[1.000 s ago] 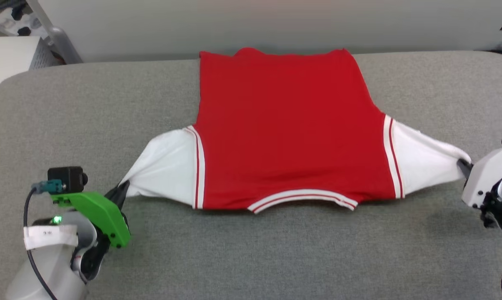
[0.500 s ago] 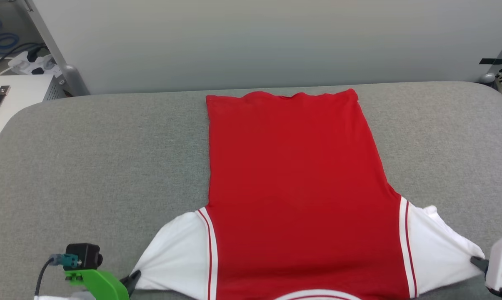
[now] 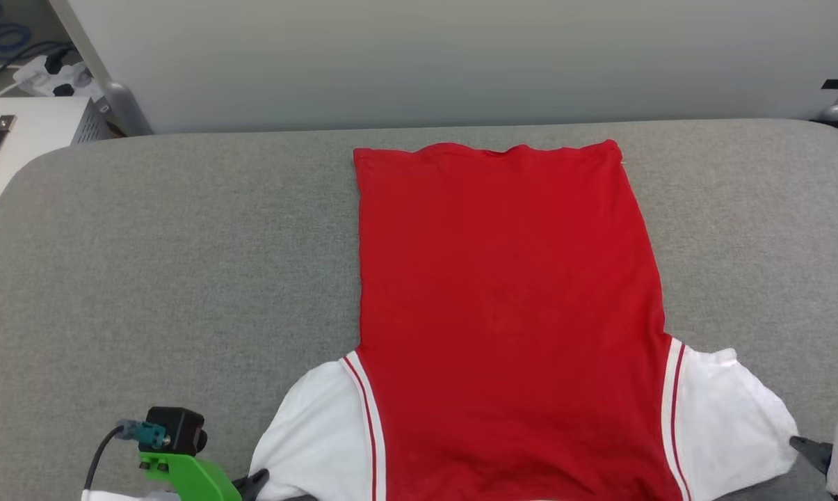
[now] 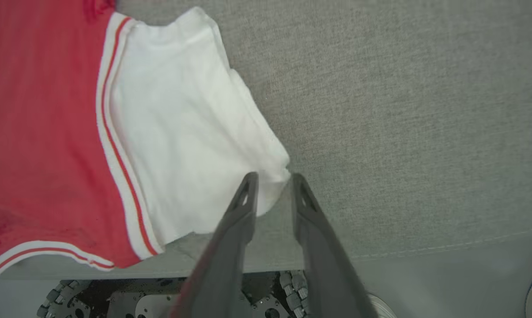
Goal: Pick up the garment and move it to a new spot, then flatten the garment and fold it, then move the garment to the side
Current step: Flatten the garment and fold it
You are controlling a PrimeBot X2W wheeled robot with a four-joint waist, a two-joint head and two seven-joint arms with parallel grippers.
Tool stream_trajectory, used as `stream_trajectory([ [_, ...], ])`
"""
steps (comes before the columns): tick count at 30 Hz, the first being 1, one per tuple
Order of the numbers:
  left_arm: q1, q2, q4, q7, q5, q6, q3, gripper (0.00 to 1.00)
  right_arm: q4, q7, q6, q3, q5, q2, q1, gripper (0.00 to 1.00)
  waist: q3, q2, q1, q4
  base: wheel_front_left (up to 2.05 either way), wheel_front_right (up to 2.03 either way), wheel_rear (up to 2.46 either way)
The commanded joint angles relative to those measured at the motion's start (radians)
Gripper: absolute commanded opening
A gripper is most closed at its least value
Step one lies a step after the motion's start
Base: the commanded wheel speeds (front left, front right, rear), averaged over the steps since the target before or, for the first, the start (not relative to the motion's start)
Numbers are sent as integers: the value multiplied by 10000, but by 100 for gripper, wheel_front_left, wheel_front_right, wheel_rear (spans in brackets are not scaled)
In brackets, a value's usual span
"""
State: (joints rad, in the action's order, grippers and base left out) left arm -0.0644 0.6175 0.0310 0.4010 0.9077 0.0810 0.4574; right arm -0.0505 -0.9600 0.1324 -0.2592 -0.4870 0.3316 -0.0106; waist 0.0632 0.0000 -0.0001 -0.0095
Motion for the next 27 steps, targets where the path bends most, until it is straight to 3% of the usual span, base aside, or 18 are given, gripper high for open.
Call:
stream_trajectory([
  [1,83,184,267,166,-67,119,37,0,307,-112,-17,-95,-14,-32,189,100,357,0,1,182,0,0,0],
  [8,239,666,2159,990,-786,1040,261,0,1811,-1169,-17,-61,-456,108,2016,100,1680,0,1,676,0,0,0],
  [15,612,780,3321,1415,-1294,1476,423,0,1637,-2423,-17,225,-279,221,4876,100,3105,0,1,1354,0,0,0],
  [18,937,670,3673,1451,-1468,1505,493,0,1034,-2929,-17,277,-9,325,6244,100,3825,0,1,1747,0,0,0],
  [27,1901,-87,3864,1000,-1649,977,849,0,-940,-4066,-17,-76,1608,850,9536,100,5357,0,1,2989,0,0,0],
])
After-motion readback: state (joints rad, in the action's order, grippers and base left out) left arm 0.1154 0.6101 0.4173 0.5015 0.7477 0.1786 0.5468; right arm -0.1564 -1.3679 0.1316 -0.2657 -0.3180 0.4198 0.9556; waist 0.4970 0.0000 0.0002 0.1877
